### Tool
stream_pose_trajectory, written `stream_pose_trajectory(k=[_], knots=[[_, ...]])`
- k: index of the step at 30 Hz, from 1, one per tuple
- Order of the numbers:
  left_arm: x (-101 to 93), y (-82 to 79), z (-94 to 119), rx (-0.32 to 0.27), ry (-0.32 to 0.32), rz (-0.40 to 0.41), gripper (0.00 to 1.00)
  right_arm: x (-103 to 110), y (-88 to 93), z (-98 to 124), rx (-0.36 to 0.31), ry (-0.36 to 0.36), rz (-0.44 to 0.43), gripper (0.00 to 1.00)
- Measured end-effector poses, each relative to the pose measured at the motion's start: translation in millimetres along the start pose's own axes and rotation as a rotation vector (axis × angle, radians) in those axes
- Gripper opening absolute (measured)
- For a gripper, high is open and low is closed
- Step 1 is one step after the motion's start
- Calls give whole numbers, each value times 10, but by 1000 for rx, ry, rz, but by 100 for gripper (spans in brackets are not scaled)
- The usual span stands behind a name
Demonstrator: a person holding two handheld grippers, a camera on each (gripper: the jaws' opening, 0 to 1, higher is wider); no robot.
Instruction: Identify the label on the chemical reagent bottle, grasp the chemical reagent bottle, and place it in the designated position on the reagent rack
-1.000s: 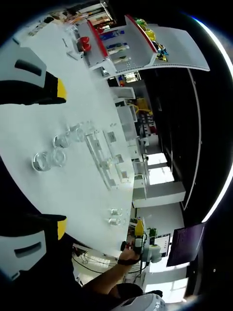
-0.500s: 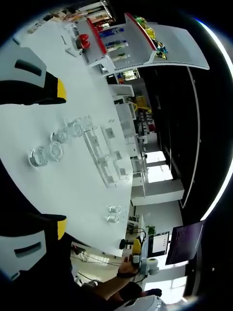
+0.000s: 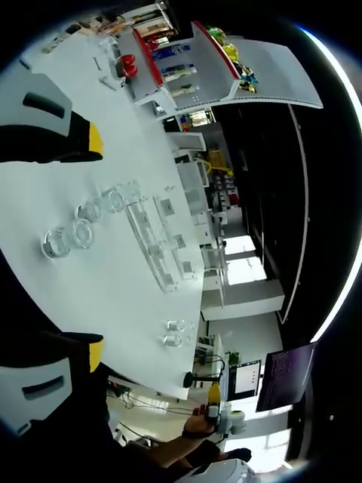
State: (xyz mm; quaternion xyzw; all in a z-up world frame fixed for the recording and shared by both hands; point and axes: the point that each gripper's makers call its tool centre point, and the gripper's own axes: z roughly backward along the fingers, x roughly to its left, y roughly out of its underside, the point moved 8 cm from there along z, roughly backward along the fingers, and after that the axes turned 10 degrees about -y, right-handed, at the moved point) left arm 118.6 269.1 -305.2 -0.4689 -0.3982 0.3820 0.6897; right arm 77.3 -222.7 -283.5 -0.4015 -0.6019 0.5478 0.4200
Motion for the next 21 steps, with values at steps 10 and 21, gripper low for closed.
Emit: stream_pose_trajectory(k=[10, 21], knots=[[-38, -1, 0, 7, 2, -7, 93, 60, -82, 142, 11, -10, 33, 97], [-3, -16, 26, 1, -14, -5, 93, 51, -120, 196, 27, 7, 58, 97]])
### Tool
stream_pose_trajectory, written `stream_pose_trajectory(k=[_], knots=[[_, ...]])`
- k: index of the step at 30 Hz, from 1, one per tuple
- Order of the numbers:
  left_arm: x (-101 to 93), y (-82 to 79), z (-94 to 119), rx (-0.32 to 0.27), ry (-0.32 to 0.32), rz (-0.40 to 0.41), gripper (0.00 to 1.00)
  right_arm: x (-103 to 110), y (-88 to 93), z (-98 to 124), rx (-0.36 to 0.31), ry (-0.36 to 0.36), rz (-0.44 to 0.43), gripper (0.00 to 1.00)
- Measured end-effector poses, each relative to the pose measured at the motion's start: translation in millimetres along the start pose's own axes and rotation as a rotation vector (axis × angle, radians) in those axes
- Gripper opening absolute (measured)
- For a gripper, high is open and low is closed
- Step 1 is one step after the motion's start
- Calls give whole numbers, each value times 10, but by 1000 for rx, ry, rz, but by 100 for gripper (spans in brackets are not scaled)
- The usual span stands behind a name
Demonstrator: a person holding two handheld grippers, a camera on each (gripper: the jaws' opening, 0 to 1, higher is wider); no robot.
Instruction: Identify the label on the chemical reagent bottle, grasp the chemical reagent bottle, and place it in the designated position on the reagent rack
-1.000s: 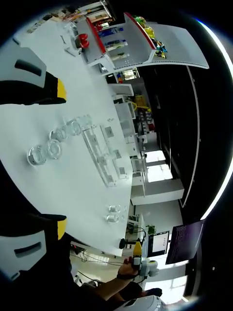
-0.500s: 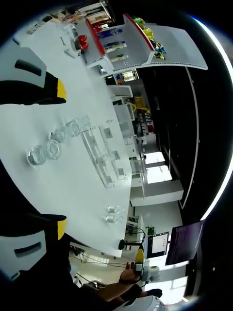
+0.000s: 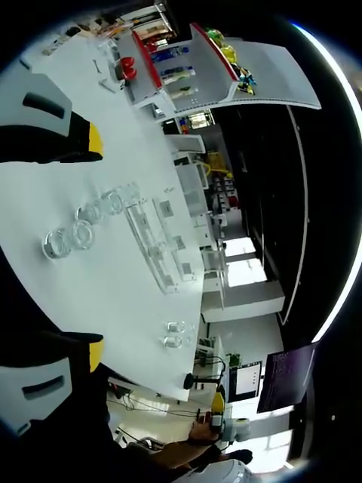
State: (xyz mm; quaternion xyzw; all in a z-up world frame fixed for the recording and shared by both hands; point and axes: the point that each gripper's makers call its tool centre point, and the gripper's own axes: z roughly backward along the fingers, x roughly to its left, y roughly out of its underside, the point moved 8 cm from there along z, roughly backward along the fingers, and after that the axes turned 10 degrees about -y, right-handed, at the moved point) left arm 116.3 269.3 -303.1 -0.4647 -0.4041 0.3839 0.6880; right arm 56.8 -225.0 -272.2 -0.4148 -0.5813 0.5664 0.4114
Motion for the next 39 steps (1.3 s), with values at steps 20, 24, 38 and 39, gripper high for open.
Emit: stream_pose_trajectory(k=[20, 24, 38, 39], knots=[[12, 15, 21, 2, -3, -4, 93, -20, 15, 0, 27, 6, 4, 97], [8, 11, 25, 3, -2, -8, 93, -33, 28, -1, 35, 10, 3, 97], [14, 0, 19, 7, -6, -14, 93, -49, 1, -1, 8, 17, -1, 97], [15, -1, 18, 7, -6, -15, 93, -54, -4, 3, 6, 20, -2, 97]])
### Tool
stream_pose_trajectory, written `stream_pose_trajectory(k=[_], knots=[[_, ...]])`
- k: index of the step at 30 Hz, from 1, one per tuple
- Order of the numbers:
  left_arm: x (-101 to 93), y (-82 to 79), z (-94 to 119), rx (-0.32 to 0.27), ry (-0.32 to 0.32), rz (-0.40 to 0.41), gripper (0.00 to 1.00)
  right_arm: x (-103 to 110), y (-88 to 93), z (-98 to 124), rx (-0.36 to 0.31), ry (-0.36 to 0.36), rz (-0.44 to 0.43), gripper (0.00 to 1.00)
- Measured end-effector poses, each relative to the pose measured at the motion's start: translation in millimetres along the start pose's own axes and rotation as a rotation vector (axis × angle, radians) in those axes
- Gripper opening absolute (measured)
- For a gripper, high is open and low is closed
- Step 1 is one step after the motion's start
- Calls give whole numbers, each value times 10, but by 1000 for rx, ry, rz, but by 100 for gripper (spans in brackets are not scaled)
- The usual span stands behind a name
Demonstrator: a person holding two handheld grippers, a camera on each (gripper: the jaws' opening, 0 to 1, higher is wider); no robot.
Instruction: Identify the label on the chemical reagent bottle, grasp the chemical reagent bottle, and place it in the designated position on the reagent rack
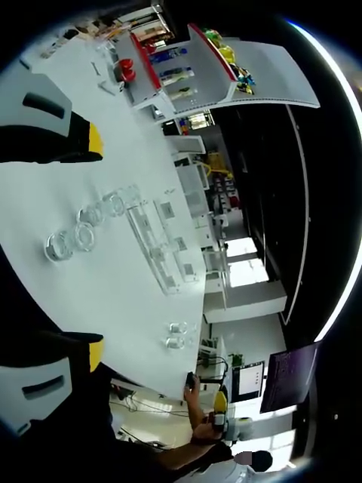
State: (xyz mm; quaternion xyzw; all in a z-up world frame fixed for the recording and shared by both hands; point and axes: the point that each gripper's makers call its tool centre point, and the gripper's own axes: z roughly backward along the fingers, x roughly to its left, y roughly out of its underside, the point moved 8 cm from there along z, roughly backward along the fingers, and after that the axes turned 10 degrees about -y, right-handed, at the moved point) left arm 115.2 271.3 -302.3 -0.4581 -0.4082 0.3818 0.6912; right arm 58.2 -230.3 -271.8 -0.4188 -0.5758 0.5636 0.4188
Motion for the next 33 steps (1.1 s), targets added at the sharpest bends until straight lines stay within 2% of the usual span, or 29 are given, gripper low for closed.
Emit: stream_pose_trajectory(k=[33], knots=[[-30, 18, 1, 7, 1, -6, 92, -12, 59, 20, 25, 1, 2, 97]])
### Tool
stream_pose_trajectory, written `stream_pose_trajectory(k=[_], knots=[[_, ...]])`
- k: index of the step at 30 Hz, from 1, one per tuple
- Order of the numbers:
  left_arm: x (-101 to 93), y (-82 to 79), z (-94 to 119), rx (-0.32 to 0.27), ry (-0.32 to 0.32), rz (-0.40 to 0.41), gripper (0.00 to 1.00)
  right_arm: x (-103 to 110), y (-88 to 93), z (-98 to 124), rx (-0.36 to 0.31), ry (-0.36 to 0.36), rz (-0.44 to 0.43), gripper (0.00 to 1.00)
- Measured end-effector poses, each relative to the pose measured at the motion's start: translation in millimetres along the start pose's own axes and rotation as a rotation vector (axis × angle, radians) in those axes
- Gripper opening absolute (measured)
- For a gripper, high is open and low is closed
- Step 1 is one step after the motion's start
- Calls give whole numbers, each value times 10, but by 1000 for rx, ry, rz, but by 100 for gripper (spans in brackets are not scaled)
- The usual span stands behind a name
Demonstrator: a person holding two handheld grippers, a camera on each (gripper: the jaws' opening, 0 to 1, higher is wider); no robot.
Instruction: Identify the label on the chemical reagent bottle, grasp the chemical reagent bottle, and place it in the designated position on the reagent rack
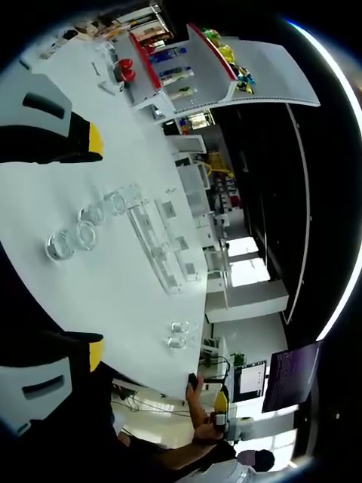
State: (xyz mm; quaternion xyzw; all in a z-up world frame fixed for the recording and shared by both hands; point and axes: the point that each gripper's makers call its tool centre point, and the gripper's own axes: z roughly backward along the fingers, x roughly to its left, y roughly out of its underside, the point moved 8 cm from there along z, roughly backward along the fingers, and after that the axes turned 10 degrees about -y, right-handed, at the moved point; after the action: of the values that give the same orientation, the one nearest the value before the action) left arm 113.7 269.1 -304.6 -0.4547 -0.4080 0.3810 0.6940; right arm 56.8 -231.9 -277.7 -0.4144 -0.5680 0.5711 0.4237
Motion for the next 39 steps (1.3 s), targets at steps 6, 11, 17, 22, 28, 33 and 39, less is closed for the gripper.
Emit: stream_pose_trajectory(k=[6, 11, 17, 22, 28, 33, 39], knots=[[-1, -8, -1, -3, 0, -1, 92, -19, 6, -3, 3, 4, -1, 97], [-7, -2, -13, 1, 3, -3, 92, -18, 18, -10, 8, 3, -1, 97], [0, 4, -17, 3, 1, -2, 92, -22, 35, -17, 13, 3, -1, 97], [-6, 8, -20, 5, 3, -3, 92, -18, 45, -20, 15, 1, -1, 97], [-3, 4, -14, 4, 1, -4, 92, -12, 38, -16, 14, 2, 0, 97], [-5, 2, -14, 5, 3, -5, 92, -11, 40, -18, 15, 1, 1, 97], [2, 1, -12, 5, 1, -5, 92, -29, 69, -34, 21, 4, -5, 97]])
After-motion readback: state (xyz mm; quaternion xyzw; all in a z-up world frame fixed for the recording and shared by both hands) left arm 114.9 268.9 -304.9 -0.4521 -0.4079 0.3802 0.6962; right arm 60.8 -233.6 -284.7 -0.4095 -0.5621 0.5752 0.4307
